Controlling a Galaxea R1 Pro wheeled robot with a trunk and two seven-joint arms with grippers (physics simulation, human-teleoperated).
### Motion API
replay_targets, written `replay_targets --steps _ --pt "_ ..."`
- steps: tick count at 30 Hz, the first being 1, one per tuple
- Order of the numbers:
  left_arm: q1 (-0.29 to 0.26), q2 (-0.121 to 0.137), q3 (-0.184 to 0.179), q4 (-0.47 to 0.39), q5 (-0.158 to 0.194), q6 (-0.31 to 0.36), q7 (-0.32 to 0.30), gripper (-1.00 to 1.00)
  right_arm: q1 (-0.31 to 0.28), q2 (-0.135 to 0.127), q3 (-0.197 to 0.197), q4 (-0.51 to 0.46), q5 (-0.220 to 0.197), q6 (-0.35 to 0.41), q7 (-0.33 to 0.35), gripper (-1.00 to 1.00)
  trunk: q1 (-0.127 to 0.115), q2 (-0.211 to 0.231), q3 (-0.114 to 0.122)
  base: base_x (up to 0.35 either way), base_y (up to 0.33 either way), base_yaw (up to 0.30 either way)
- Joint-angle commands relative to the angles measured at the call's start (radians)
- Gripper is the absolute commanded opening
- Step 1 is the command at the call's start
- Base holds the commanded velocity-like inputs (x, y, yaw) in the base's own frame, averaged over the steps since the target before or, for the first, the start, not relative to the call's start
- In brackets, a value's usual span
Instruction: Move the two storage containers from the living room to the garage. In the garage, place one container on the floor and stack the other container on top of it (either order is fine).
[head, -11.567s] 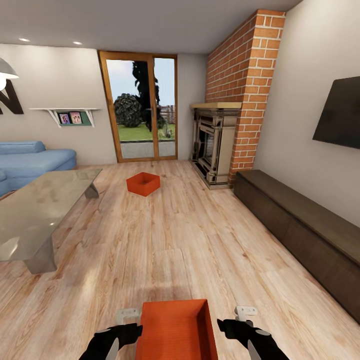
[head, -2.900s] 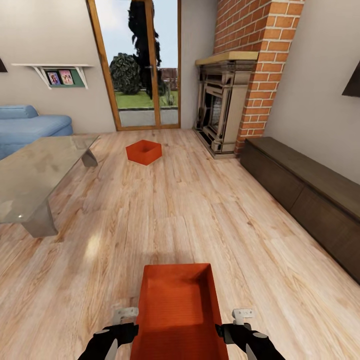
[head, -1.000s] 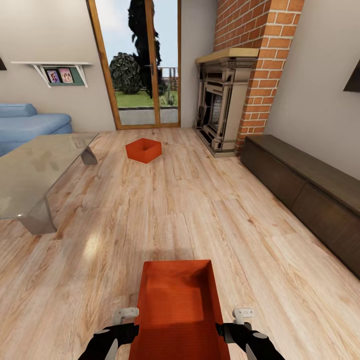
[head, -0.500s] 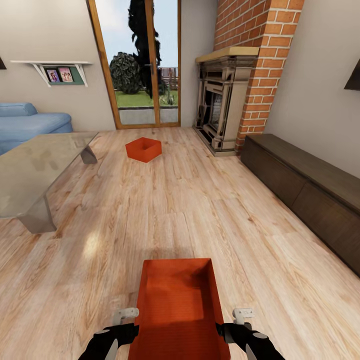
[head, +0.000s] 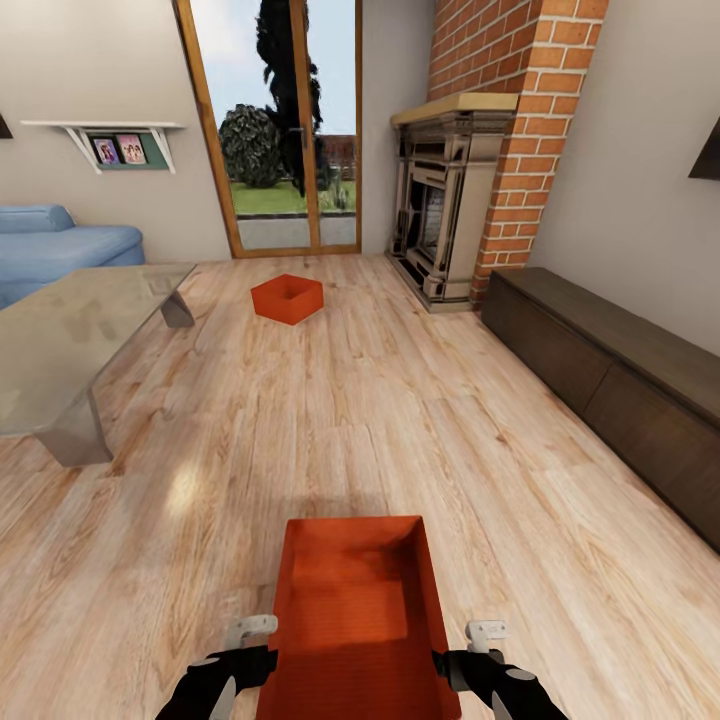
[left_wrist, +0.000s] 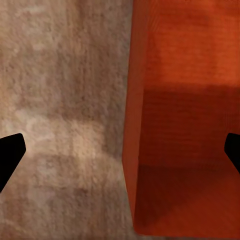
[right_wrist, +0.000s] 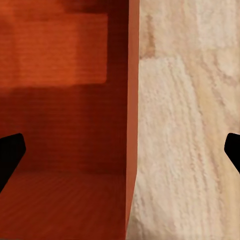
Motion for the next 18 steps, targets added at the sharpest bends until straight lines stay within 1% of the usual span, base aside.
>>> replay_targets --steps 1,5,16,18 --pt "0.0 -0.001 0.002 -0.001 0.008 0.005 0.004 1.0 0.0 0.0 0.002 -0.002 -0.006 0.006 0.0 1.0 0.004 -0.008 -0.004 0.0 0.0 0.0" --pt "0.0 -0.001 0.002 -0.001 0.008 0.004 0.004 1.0 0.0 0.0 0.002 -0.002 -0.006 0.006 0.0 1.0 0.019 -0.036 -0.017 0.0 0.0 0.0" --pt "0.0 -0.001 0.002 -0.001 0.007 0.004 0.004 1.0 0.0 0.0 0.002 -0.001 -0.006 0.006 0.0 1.0 0.019 -0.036 -0.017 0.0 0.0 0.0" --pt "0.0 -0.001 0.002 -0.001 0.007 0.004 0.004 1.0 0.0 0.0 0.002 -0.002 -0.006 0.006 0.0 1.0 0.027 -0.05 -0.023 0.0 0.0 0.0"
